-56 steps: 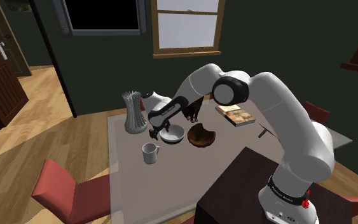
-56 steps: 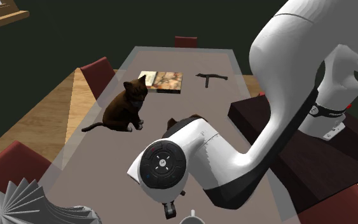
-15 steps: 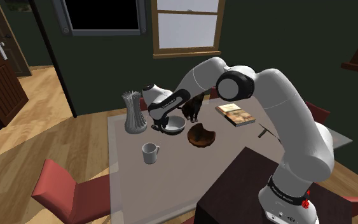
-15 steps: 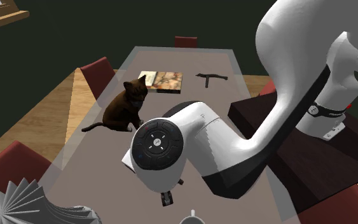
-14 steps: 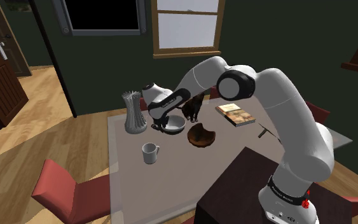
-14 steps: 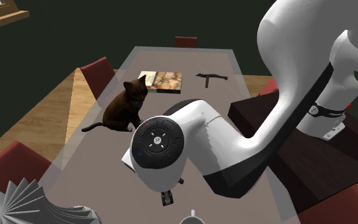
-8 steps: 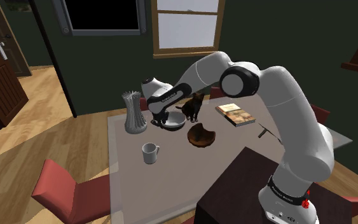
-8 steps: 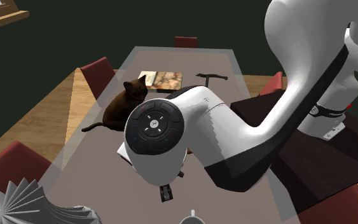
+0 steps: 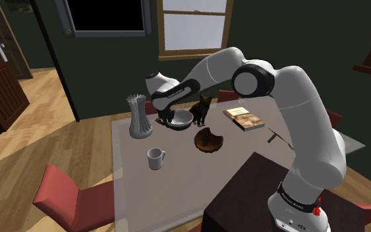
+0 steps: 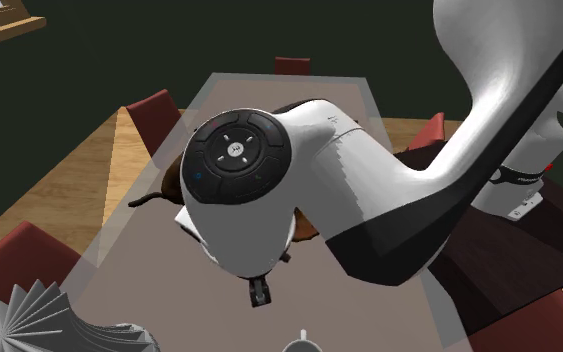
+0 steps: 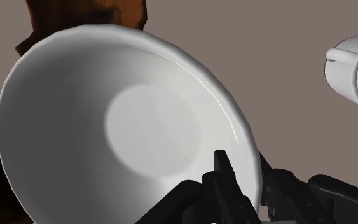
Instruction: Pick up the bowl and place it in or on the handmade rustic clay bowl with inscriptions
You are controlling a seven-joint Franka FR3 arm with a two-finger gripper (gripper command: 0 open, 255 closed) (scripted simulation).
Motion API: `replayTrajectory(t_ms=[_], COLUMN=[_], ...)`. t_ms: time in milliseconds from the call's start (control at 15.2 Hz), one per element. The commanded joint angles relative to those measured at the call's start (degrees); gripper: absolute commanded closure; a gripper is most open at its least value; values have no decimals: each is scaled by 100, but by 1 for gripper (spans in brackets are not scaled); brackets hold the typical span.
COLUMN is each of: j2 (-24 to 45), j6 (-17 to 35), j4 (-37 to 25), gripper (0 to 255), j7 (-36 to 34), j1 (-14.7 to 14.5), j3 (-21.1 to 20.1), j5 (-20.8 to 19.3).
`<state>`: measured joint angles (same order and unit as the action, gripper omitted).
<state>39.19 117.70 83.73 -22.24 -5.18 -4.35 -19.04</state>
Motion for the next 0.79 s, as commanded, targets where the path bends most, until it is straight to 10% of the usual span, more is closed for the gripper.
replayTrajectory(t_ms=[0, 726], j2=[-54, -2103], j6=[-96, 1204], j4=[-47, 3129], gripper=[255, 255], j7=[28, 456], j1=[1, 708], j3=[-7, 188], j5=[15, -91])
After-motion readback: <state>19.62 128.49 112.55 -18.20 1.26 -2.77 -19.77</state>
